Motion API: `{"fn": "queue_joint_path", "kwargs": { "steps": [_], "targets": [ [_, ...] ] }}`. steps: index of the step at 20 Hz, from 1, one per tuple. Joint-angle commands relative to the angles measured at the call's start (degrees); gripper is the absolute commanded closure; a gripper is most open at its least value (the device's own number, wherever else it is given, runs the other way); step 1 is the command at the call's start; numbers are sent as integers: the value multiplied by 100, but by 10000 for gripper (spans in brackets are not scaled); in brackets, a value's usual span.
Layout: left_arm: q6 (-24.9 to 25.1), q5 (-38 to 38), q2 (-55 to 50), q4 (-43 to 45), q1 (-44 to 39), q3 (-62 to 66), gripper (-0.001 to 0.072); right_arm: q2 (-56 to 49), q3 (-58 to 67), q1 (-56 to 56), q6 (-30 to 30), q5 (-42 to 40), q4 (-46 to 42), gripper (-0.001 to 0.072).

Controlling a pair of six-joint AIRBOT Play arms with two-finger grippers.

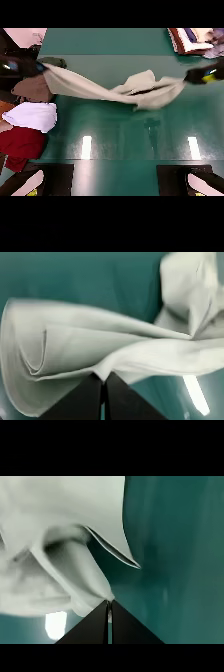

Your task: Fold the shirts.

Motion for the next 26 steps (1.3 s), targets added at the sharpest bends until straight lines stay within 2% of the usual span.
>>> {"fn": "queue_joint_path", "kwargs": {
  "steps": [1,8,11,16,18,20,22,26],
  "targets": [
    [-39,-79,367,-214,101,1244,687,579,879,-715,57,-389,1316,699],
    [-483,22,420,-313,101,3847,687,1351,2629,-1650,74,-509,1545,699],
    [-483,278,509,-568,101,4494,687,1609,3224,-2175,74,-507,1537,701],
    [-358,1108,872,-686,101,4520,688,1818,3679,-3276,219,-498,1543,701],
    [-343,1130,824,-352,101,4369,688,1705,3674,-3550,352,-396,1556,701],
    [-695,1064,726,105,101,3792,688,1368,3674,-3563,428,-118,1637,701],
    [-920,846,437,175,101,3097,688,850,3672,-3436,461,243,1902,701],
    [-933,-144,-599,98,81,2138,688,-601,3622,-2354,673,1353,1672,701]
  ]
}}
